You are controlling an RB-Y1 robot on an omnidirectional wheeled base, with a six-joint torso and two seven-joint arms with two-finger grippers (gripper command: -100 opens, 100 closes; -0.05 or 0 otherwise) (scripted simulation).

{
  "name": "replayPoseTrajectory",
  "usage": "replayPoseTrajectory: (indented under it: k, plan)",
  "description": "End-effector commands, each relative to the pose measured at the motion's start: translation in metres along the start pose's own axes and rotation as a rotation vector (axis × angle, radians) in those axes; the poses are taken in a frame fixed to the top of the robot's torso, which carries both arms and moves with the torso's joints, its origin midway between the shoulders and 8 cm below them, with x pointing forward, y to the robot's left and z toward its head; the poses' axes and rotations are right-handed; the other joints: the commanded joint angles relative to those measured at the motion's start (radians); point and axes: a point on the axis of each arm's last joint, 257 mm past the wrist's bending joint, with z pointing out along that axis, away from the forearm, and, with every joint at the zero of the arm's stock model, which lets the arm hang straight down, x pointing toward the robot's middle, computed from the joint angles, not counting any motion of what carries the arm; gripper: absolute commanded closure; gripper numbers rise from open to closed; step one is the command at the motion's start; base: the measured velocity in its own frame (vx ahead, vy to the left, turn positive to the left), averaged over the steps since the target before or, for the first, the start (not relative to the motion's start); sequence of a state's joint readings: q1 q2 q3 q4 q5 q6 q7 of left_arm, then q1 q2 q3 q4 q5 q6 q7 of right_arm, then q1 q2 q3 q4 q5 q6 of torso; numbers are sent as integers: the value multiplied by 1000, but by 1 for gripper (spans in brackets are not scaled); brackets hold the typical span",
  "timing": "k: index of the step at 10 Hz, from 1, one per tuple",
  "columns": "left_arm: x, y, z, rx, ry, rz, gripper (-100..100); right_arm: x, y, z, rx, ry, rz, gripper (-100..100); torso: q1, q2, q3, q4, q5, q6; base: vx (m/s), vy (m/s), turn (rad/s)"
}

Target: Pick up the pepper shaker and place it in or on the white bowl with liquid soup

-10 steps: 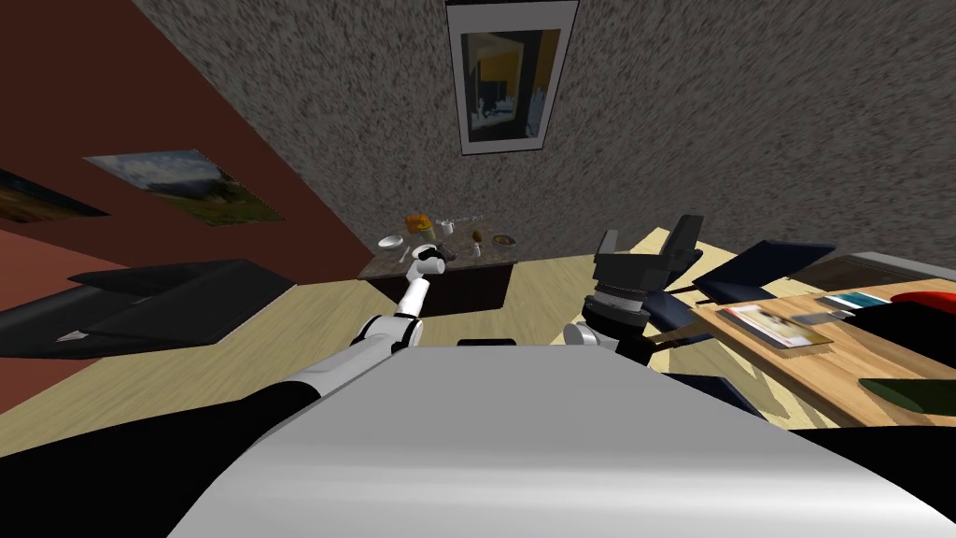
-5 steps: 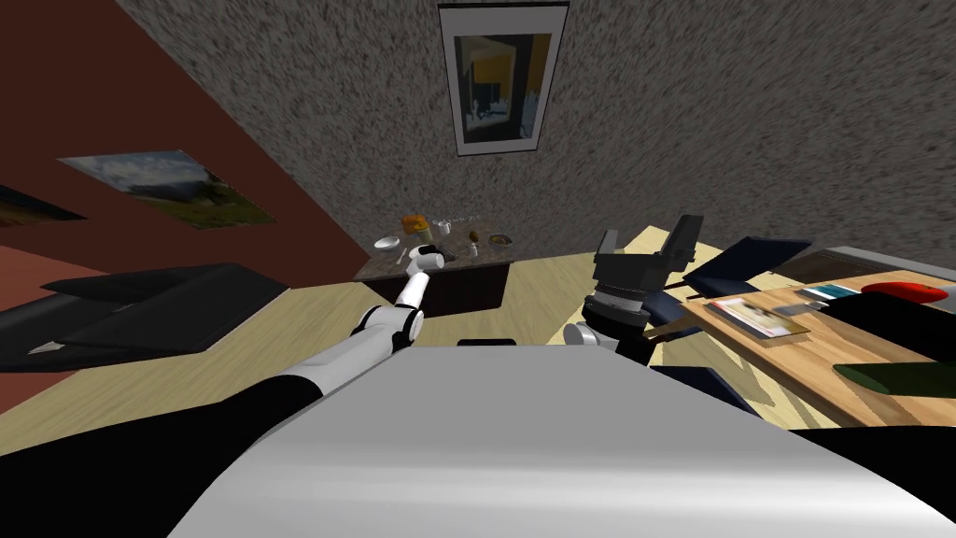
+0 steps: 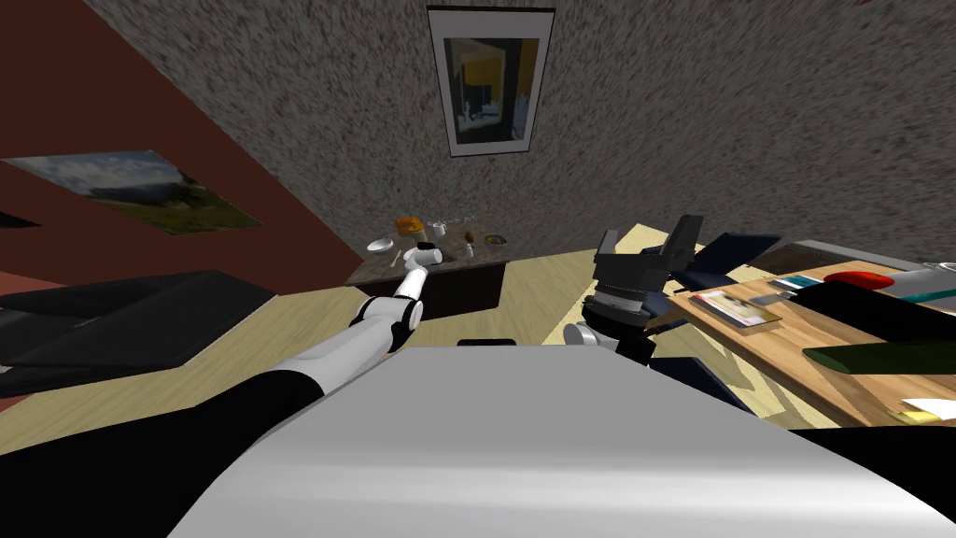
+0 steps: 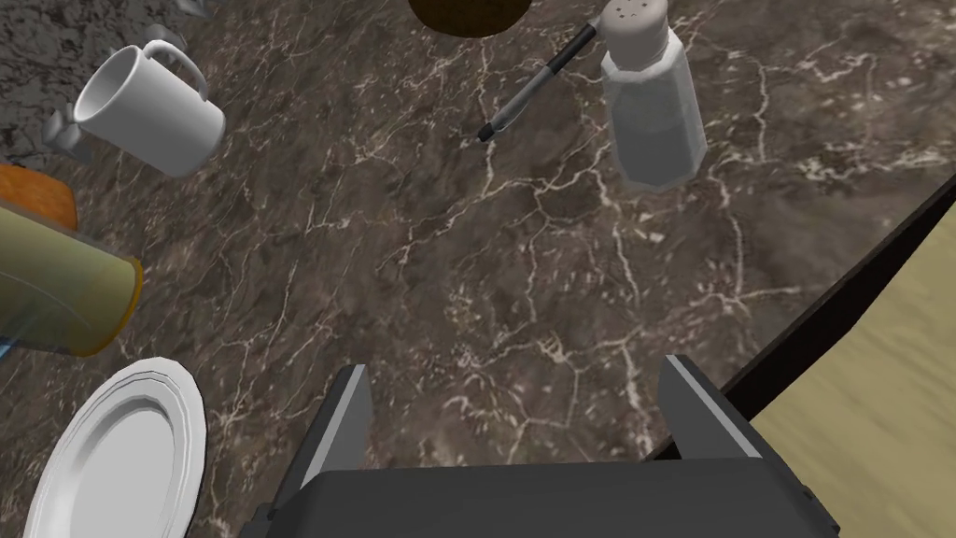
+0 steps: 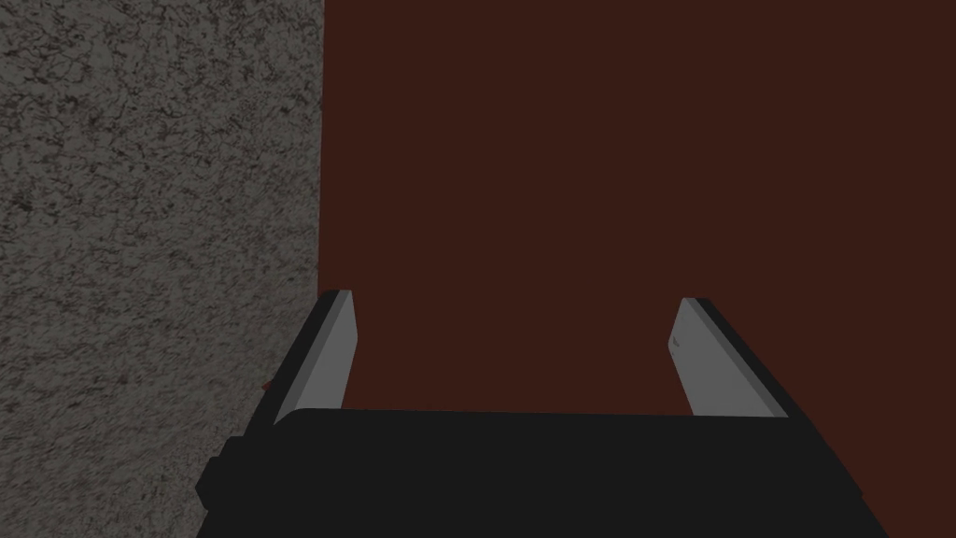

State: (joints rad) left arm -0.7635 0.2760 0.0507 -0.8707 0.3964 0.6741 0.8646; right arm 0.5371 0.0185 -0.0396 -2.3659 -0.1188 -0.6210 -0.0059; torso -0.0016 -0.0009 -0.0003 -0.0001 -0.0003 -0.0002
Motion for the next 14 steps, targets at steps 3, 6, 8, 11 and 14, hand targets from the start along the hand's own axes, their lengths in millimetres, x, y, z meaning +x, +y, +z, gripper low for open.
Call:
replayPoseTrajectory:
  k: [3, 6, 8, 11, 14]
  plan:
    - [-18, 3, 2, -51, -82, -65, -100, 0, 0, 0, 0, 0, 0, 0, 0, -1, 0, 0, 0, 0, 18, -11, -69]
    - [-27, 0, -1, -96, -150, -137, -100, 0, 0, 0, 0, 0, 0, 0, 0, -1, 0, 0, 0, -1, 27, -16, -84]
    - [-41, 3, -2, -124, -200, -177, -100, 0, 0, 0, 0, 0, 0, 0, 0, -1, -1, 0, 0, -1, 32, -14, -81]
    - [-47, 2, -8, -160, -253, -238, -100, 0, 0, 0, 0, 0, 0, 0, 0, -2, -1, 0, 0, 0, 49, -14, -104]
    - [-60, 5, -15, -197, -313, -296, -100, 0, 0, 0, 0, 0, 0, 0, -1, -3, -2, -1, 0, -1, 66, -27, -90]
